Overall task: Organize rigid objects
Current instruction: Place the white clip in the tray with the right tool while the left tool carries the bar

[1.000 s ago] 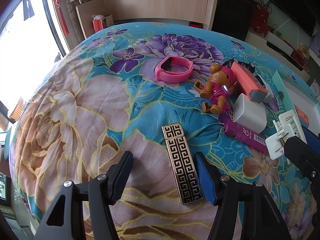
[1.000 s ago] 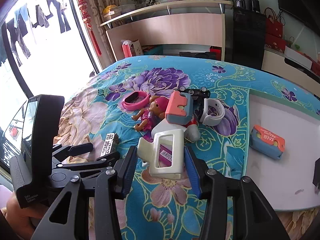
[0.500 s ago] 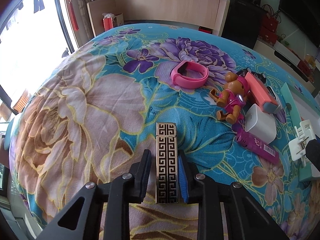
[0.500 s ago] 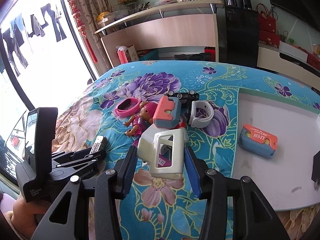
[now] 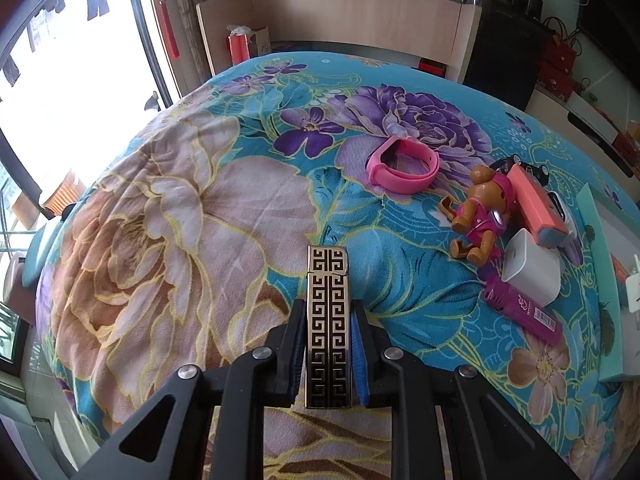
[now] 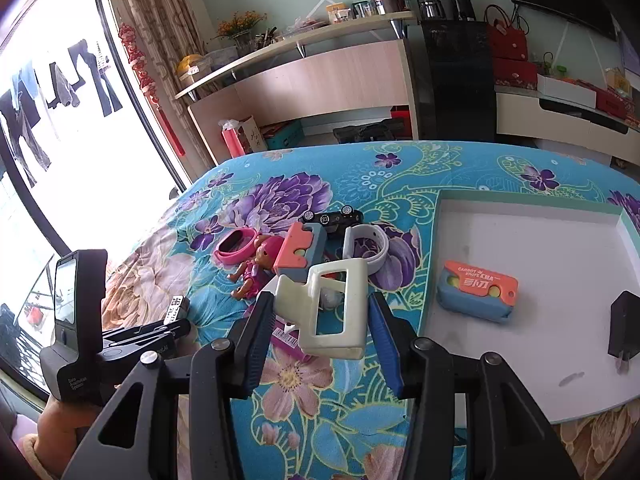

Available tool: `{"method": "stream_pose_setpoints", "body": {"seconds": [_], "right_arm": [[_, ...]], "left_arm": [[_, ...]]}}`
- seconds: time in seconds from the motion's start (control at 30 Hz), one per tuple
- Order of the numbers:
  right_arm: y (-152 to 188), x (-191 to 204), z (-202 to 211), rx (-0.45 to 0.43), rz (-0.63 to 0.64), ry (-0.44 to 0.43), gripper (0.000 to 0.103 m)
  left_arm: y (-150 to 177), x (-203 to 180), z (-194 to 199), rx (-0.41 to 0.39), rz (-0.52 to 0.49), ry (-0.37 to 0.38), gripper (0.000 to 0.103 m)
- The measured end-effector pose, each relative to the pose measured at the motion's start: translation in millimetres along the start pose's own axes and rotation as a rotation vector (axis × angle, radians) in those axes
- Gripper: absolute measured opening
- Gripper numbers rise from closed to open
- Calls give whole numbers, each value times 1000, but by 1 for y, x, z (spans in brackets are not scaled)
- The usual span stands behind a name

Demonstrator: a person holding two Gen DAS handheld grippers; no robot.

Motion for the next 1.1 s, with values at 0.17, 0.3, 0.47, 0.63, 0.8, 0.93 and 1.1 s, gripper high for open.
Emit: {"method": "stream_pose_setpoints", "body": {"seconds": [0.17, 0.3, 0.47, 0.63, 0.8, 0.93, 1.1], "right_arm": [[-1, -18, 10, -30, -41, 29, 49], [0, -37, 16, -38, -71, 90, 49], [6, -73, 28, -57, -160, 133, 49], [15, -106, 35, -41, -208, 239, 49], [27, -136, 40, -11, -257, 334, 49], [34, -154, 45, 5, -301, 365, 49], [37, -163, 49, 15, -306, 395, 49]], "left_arm": [[-7, -24, 26, -50, -52, 31, 22], [-8, -58, 42, -73, -115, 80, 22], [-1, -107, 53, -64, -211, 141, 22], [13, -159, 61, -56, -320, 196, 22], [35, -211, 69, -46, -437, 251, 22], [56, -244, 68, -23, -517, 283, 22], [79, -268, 60, 15, -576, 292, 22]]}}
Point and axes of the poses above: each gripper's, at about its wrist camera, not at the fingertips, and z roughly against the way its jaws point, x to its left, y to its underside, the point moved 1 cm from there along -z, roughly the way its jaws point, and after that the axes turned 10 degrees about z, right-handed, at the moved point
